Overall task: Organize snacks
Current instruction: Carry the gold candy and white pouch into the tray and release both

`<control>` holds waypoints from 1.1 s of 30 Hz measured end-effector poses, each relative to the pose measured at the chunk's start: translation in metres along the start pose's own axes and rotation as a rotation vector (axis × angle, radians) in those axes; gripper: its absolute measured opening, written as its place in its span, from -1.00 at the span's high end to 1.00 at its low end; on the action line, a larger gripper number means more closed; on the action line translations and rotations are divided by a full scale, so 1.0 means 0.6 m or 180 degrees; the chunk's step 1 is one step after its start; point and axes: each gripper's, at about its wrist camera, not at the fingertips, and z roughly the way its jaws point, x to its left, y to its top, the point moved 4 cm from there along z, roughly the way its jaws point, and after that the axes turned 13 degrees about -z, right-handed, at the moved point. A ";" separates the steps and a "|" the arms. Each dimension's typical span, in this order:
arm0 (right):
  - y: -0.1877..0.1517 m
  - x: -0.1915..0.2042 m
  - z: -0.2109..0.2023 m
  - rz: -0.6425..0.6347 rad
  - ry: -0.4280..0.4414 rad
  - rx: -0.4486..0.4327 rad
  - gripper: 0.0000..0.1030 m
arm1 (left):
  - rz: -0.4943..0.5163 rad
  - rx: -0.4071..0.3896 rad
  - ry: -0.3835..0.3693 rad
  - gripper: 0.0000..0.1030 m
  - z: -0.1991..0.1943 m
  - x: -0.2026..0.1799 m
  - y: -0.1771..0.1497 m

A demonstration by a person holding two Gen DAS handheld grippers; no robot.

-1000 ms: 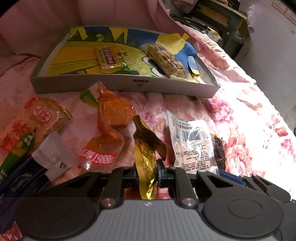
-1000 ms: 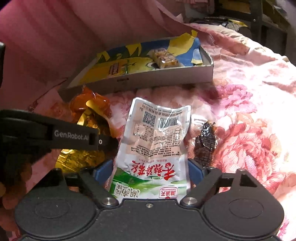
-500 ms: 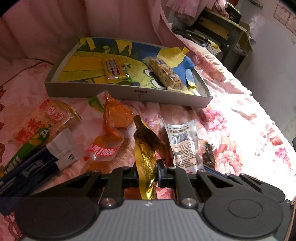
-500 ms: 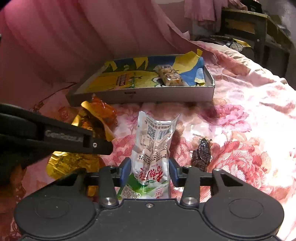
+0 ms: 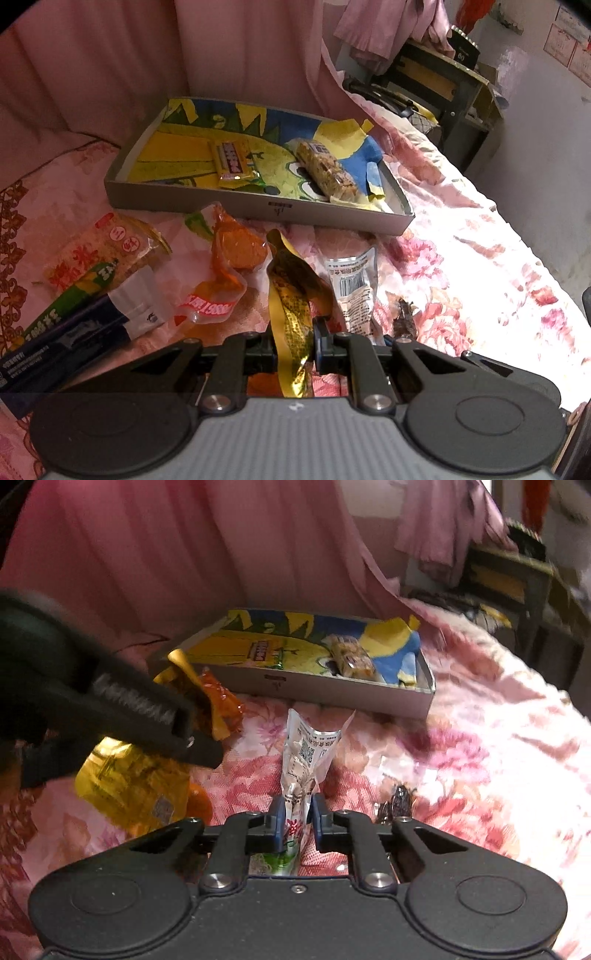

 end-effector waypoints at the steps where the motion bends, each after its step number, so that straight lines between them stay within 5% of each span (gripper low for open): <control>1: 0.000 0.002 -0.002 -0.0059 -0.0029 -0.0017 0.70 | -0.0003 -0.0010 -0.0002 0.66 -0.001 0.001 0.000; 12: 0.026 0.005 -0.030 -0.0534 -0.0415 -0.0391 0.70 | -0.0064 -0.0148 -0.0003 0.66 -0.008 0.003 0.023; 19: 0.089 -0.039 -0.030 -0.0591 -0.0619 -0.0691 0.70 | -0.0096 -0.0359 -0.0073 0.66 -0.015 -0.016 0.094; 27: 0.167 -0.127 0.053 -0.0431 -0.0822 -0.0843 0.69 | -0.0124 -0.0589 -0.0049 0.65 0.046 -0.050 0.225; 33: 0.174 -0.188 0.142 -0.0066 -0.0876 -0.0659 0.69 | -0.0211 -0.0486 -0.0002 0.65 0.147 -0.059 0.286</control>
